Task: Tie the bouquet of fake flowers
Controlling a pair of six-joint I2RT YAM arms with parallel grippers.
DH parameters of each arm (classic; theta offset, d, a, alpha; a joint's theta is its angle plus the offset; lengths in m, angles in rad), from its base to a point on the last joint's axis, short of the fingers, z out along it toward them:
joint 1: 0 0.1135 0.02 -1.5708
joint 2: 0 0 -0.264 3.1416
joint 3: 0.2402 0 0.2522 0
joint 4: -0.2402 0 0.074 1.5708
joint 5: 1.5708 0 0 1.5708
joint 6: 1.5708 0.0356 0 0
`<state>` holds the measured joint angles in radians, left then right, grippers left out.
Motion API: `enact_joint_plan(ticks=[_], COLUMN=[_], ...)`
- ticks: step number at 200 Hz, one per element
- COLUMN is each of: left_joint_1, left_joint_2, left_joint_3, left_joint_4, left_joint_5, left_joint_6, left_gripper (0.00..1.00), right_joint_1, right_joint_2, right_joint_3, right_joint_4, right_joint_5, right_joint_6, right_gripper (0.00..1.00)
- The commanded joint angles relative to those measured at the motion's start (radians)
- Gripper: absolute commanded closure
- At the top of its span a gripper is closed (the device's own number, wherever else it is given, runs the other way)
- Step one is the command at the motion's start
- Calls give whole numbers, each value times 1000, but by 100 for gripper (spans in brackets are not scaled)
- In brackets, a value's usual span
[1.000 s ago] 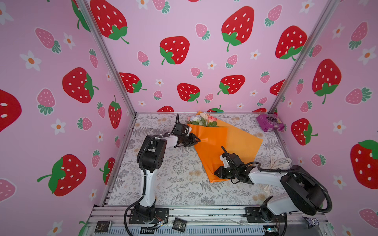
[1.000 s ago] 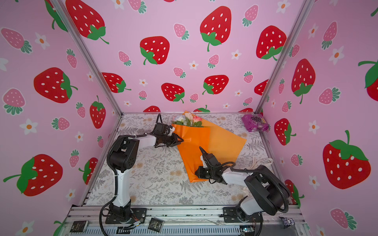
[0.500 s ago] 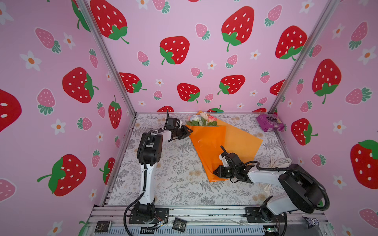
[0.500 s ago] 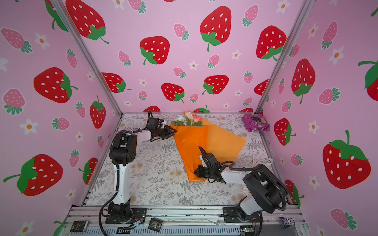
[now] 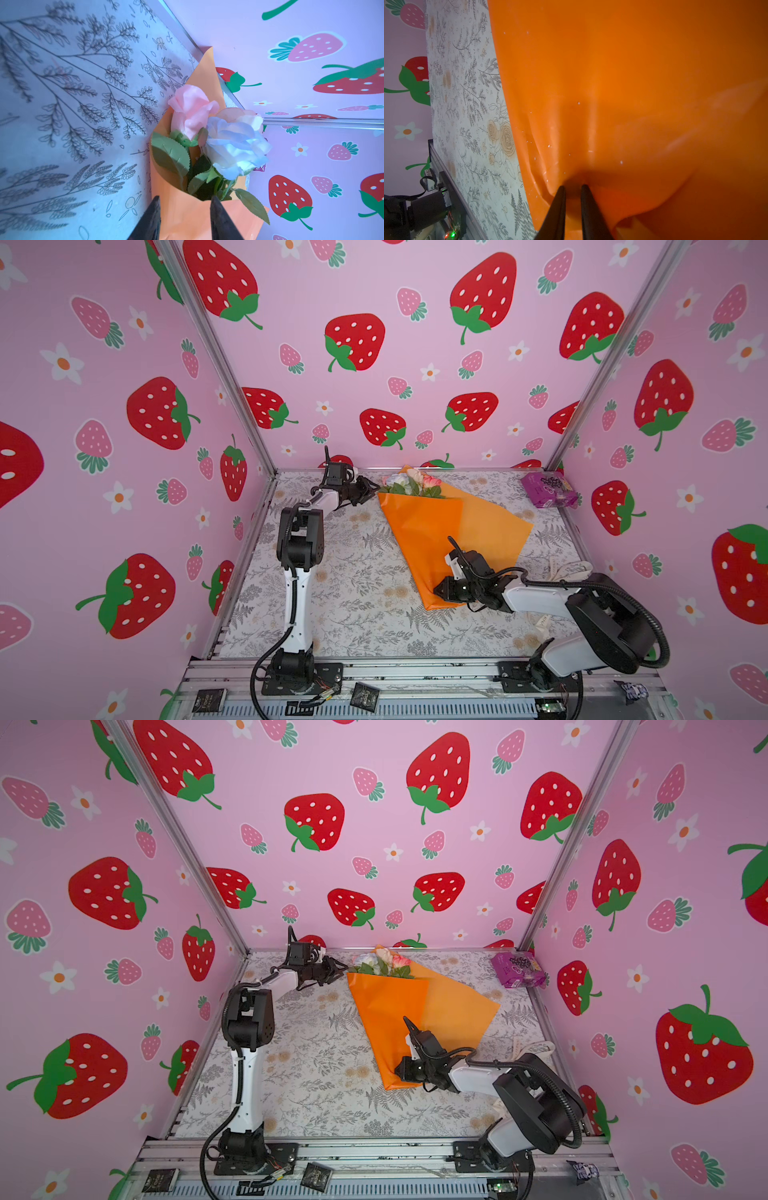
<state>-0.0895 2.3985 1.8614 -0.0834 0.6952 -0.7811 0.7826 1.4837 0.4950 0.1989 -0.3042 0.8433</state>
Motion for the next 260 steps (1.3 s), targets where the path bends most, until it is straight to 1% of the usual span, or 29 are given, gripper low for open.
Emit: enact_joint_plan(ticks=[1, 18, 30, 52, 59, 71, 81, 90, 100, 107, 127, 147, 164, 188, 219, 234, 243, 260], left_joint_1=[-11, -47, -94, -223, -267, -344, -409, -462, -507, -532, -587, -612, -637, -674, -702, -708, -707, -708], left_joint_2=[-170, -300, -390, -528, -565, -622, -651, -660, -662, -669, -683, -651, -644, -621, -553, -531, -518, -493], left_joint_3=[-69, -197, -300, -500, -566, -681, -739, -768, -790, -822, -916, -949, -983, -943, -891, -887, -871, -828], left_joint_4=[-57, -57, -71, -120, -127, -73, -62, -63, -68, -40, 55, 65, 132, 93, 62, 89, 89, 79], left_joint_5=[-15, -7, -1, -63, -91, -113, -140, -161, -177, -182, -194, -186, -172, -182, -174, -169, -158, -142], left_joint_6=[50, 65, 89, 135, 121, 91, 74, 66, 41, 12, -58, -70, -81, -46, -15, -17, -9, 16], left_gripper=[59, 58, 59, 62, 64, 67, 69, 74, 78, 81, 82, 83, 82, 82, 82, 82, 82, 81], right_joint_1=[-3, -2, -3, -5, -6, -7, -12, -14, -15, -17, -24, -28, -30, -35, -59, -125, -186, -299], right_joint_2=[10, -1, -13, -34, -41, -54, -59, -66, -75, -83, -101, -111, -126, -131, -201, -260, -291, -346], right_joint_3=[-18, -17, -16, -16, -16, -21, -21, -21, -25, -30, -35, -34, -32, -27, -48, -63, -63, -65], right_joint_4=[-119, -100, -87, -69, -61, -47, -38, -38, -32, -28, -21, -19, -16, -23, -64, -99, -148, -213], right_joint_5=[48, 31, 22, 13, 11, 12, 4, 3, 12, 20, 32, 34, 35, 40, 114, 106, 101, 66], right_joint_6=[2, 7, 12, 18, 18, 28, 34, 40, 50, 55, 67, 70, 72, 72, 108, 97, 78, 10], right_gripper=[81, 80, 80, 78, 78, 77, 77, 77, 77, 77, 77, 77, 77, 76, 76, 74, 71, 67])
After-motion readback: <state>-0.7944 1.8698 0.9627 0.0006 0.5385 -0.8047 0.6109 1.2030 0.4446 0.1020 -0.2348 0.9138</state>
